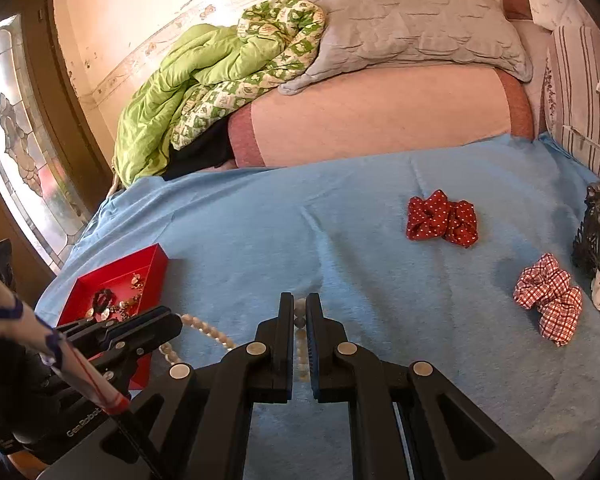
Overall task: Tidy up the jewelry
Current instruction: 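Grasp a pearl bracelet with the left gripper while the right gripper grasps the other pearl bracelet, then carry both pearl bracelets into the red tray and open both grippers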
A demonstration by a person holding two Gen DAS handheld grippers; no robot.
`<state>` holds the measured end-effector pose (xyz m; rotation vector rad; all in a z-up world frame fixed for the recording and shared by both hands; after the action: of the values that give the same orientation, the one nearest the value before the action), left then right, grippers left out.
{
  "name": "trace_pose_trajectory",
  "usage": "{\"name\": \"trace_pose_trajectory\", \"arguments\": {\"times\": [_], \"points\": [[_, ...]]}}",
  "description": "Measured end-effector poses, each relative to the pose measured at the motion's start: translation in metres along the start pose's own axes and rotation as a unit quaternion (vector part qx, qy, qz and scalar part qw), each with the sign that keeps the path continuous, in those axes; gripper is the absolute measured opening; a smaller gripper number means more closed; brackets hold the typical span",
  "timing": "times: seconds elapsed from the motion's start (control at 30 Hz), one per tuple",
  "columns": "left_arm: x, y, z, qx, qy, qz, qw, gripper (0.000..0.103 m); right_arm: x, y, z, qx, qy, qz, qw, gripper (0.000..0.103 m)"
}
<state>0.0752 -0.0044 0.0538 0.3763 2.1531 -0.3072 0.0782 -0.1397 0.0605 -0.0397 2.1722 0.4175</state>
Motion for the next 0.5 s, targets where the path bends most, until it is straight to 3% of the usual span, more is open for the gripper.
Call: {"name": "trace_pose_trajectory", "arguments": {"times": [0.5], "points": [[-0.007,0.005,-0.021,-0.003,-0.025,-0.003,0.9997,0.009,0.006,0.026,-0.011,-0.008,-0.006,-0.013,1.0,0.006]]}}
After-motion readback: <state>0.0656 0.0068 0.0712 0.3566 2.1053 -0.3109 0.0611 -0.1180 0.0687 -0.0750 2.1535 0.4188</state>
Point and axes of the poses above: each gripper's, at about its wrist camera, not at the fingertips, and z roughly the way its jaws point, y to its left, x to its underside, the point moved 5 cm from there along z, roughly the way its jaws point, and after that the axes turned 4 degrees about -y, right-handed, at the moved point
